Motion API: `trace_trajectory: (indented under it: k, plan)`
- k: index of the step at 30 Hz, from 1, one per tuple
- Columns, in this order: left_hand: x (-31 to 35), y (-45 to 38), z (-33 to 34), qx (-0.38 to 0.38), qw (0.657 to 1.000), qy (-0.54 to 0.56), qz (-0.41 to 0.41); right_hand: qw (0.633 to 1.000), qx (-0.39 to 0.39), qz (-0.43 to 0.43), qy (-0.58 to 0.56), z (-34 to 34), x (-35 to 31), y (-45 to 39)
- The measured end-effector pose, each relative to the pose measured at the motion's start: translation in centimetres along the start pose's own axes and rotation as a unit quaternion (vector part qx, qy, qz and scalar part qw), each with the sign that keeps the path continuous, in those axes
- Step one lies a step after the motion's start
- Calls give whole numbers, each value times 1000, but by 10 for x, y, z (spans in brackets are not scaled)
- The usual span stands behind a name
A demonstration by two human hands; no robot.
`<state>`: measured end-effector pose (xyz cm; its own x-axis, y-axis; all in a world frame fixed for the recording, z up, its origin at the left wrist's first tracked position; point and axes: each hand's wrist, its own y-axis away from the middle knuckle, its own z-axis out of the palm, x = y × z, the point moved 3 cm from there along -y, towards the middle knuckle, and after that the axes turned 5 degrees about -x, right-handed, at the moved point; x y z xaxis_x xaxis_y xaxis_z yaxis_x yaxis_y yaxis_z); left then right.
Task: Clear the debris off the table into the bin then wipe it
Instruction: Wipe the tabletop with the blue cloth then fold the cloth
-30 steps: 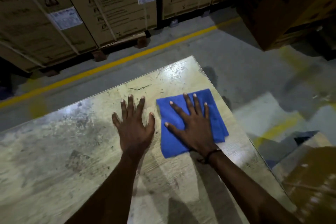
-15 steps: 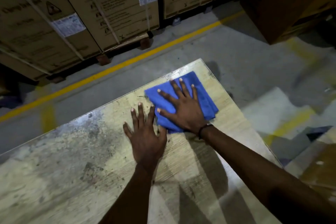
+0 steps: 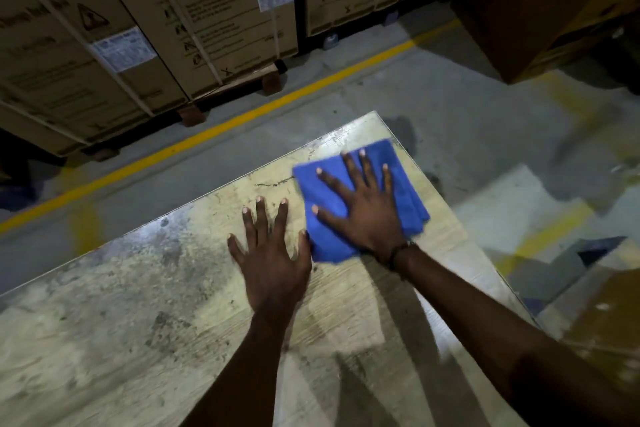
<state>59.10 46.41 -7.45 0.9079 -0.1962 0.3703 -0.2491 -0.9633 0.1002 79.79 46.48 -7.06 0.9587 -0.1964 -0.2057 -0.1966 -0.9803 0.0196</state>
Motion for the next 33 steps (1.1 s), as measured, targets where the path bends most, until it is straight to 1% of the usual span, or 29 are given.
trace_trajectory:
  k: [2, 4, 6, 8, 11, 13, 15, 17, 19, 21, 25, 27, 28, 30, 33]
  plan:
    - [0, 0, -1, 4, 1000, -2, 3, 999, 5, -47, -9, 1, -4, 37]
    - [0, 1, 0, 3, 1000, -3, 2, 999, 0, -50, -2, 1, 10, 30]
    - [2, 0, -1, -1, 1000, -1, -6, 1000, 8, 4, 12, -3, 31, -12]
    - [3, 0, -1, 1, 1000, 6, -10, 998, -9, 59, -12, -13, 53, -58]
    - [3, 0, -2, 4, 1000, 11, -9, 995, -34, 81, -36, -12, 65, -82]
    - [2, 0, -2, 4, 1000, 12, -7, 997, -20, 77, -18, -9, 56, -52]
    - [3, 2, -3, 2, 1000, 10, -4, 998, -2, 58, 2, -6, 43, 8]
    - [3, 2, -3, 3, 1000, 14, -3, 1000, -5, 25, 5, -3, 34, 71]
    - [2, 3, -3, 6, 1000, 17, 4, 1000, -13, 17, 1, -5, 34, 107]
    - [2, 3, -2, 11, 1000, 16, 9, 999, -14, 33, 2, -6, 39, 98]
    - [1, 4, -1, 25, 1000, 12, 9, 997, -23, 76, -11, -12, 52, 12]
    - [0, 4, 1, 26, 1000, 7, 11, 994, -39, 99, -21, -11, 58, -12]
    - [0, 3, 2, 26, 1000, 3, 12, 994, -40, 100, -22, -9, 58, -10]
    - [-1, 3, 2, 20, 1000, 4, 11, 996, -26, 89, -15, -6, 54, 23]
    - [-1, 4, 1, 15, 1000, 10, 12, 997, -1, 73, -8, -9, 48, 121]
